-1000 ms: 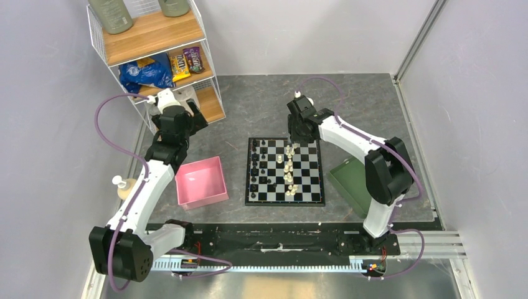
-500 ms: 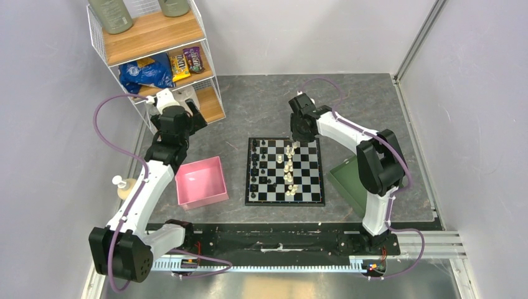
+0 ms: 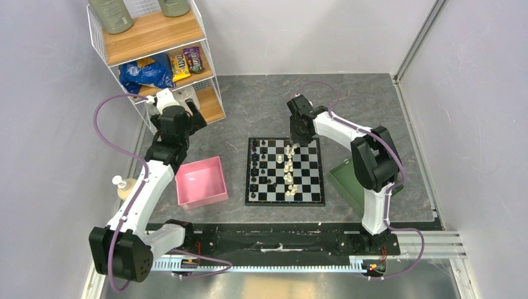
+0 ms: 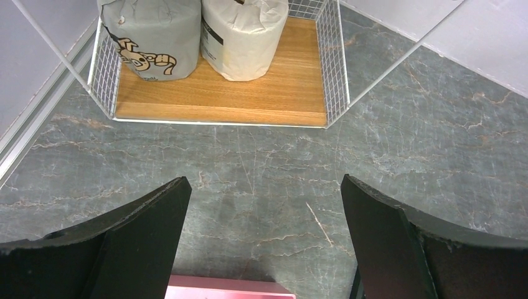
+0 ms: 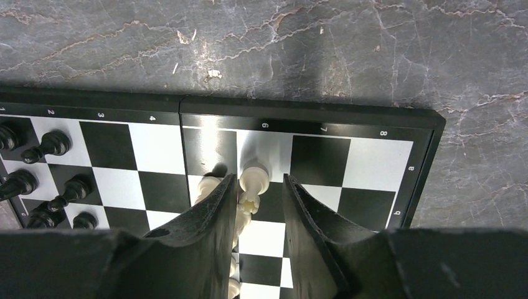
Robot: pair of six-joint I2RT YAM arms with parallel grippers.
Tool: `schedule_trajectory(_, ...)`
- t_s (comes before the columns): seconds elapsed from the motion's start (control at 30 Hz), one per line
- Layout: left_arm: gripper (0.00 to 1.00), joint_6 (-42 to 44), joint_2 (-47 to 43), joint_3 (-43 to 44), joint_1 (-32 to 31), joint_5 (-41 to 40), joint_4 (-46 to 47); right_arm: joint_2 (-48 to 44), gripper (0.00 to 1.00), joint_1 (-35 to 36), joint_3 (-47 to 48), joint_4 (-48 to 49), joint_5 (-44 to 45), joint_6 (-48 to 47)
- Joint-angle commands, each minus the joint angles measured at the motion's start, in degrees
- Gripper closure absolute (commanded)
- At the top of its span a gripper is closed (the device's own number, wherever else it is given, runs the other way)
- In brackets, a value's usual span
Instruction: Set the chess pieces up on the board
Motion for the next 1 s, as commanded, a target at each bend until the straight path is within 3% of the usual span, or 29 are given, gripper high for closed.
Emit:
schedule_trajectory(0.0, 0.00, 1.5, 0.4, -0.7, 0.2, -1.5, 2.3, 0.5, 0.60, 0.2, 2.8, 0.4, 0.6, -0.6)
schedule_trajectory(0.53, 0.00, 1.4, 0.5, -0.9, 0.2, -1.9, 2.8, -0.5, 0.71, 0.3, 1.7, 0.3, 0.7, -0.7)
schedule_trajectory(0.9, 0.00, 1.7, 1.0, -0.5, 0.2, -1.5, 3.0, -2.8, 0.85, 0.2, 0.8, 0.0, 2.8, -0.7)
schedule_trajectory(0.97, 0.00, 1.7, 0.9, -0.4, 0.2, -1.5, 2.9, -3.0, 0.80, 0.1, 0.7, -0.1, 2.5, -0.8)
